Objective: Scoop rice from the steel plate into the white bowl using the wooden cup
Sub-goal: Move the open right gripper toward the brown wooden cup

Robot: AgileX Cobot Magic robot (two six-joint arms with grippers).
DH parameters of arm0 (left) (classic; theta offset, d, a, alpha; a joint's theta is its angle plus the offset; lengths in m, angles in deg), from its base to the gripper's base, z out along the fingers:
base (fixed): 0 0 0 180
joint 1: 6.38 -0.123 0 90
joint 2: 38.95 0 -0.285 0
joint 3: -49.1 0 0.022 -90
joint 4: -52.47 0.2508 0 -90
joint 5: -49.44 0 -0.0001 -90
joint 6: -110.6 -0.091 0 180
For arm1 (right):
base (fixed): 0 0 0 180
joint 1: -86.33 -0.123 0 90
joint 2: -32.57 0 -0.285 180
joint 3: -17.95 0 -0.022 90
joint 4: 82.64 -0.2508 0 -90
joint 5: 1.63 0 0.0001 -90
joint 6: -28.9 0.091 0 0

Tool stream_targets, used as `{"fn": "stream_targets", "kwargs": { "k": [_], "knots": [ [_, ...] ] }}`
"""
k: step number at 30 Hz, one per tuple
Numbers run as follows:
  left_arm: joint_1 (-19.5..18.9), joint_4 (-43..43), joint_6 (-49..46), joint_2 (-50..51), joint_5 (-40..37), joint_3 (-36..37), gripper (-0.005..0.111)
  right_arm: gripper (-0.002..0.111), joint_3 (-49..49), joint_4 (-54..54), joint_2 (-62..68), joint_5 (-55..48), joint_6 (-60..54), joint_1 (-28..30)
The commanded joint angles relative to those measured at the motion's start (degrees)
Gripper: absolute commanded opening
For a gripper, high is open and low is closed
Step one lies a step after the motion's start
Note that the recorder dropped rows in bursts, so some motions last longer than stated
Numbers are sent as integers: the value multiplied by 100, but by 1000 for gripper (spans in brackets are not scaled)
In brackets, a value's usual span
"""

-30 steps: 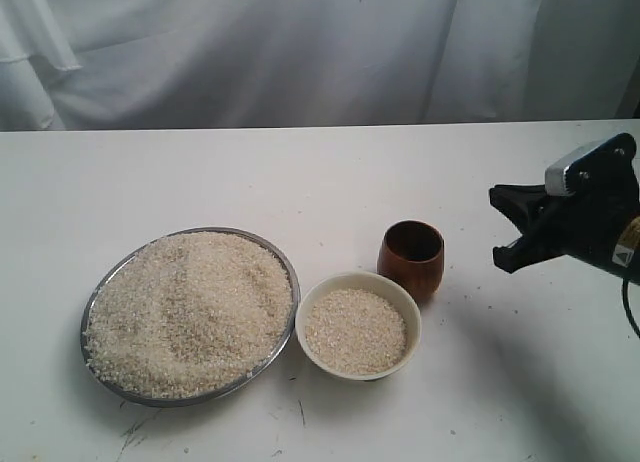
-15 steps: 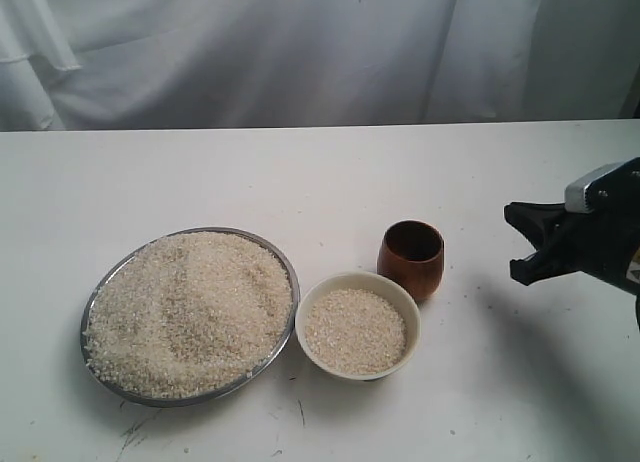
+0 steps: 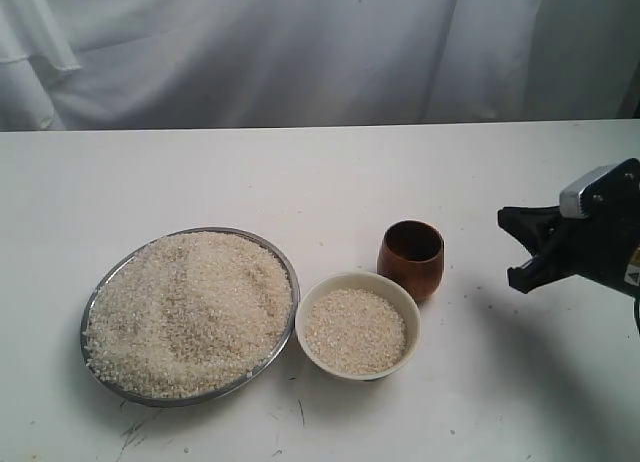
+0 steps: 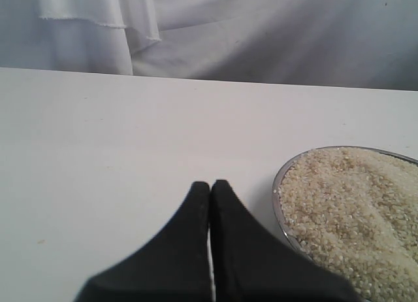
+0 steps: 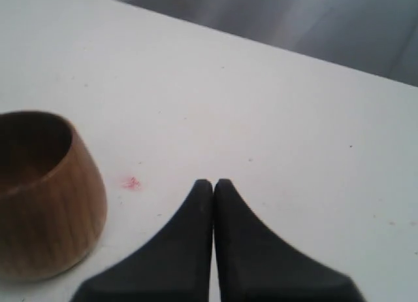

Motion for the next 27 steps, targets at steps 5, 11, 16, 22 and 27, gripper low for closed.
{"fn": "stream_targets", "kwargs": {
  "k": [5, 11, 16, 22, 27],
  "knots": [
    [-11, -9, 0, -24, 40, 28, 0, 0, 547, 1598, 410, -214, 687, 27],
    [-11, -9, 0, -24, 40, 28, 0, 0, 900, 2346, 723, -48, 975, 27],
    [-11, -9, 0, -24, 40, 28, 0, 0, 1027, 2935, 819, 14, 1037, 38],
    [-11, -9, 0, -24, 40, 28, 0, 0, 1318, 3250, 819, 240, 1370, 268],
    [-11, -9, 0, -24, 40, 28, 0, 0, 1346, 3508, 828, 327, 1670, 460]
  ]
}}
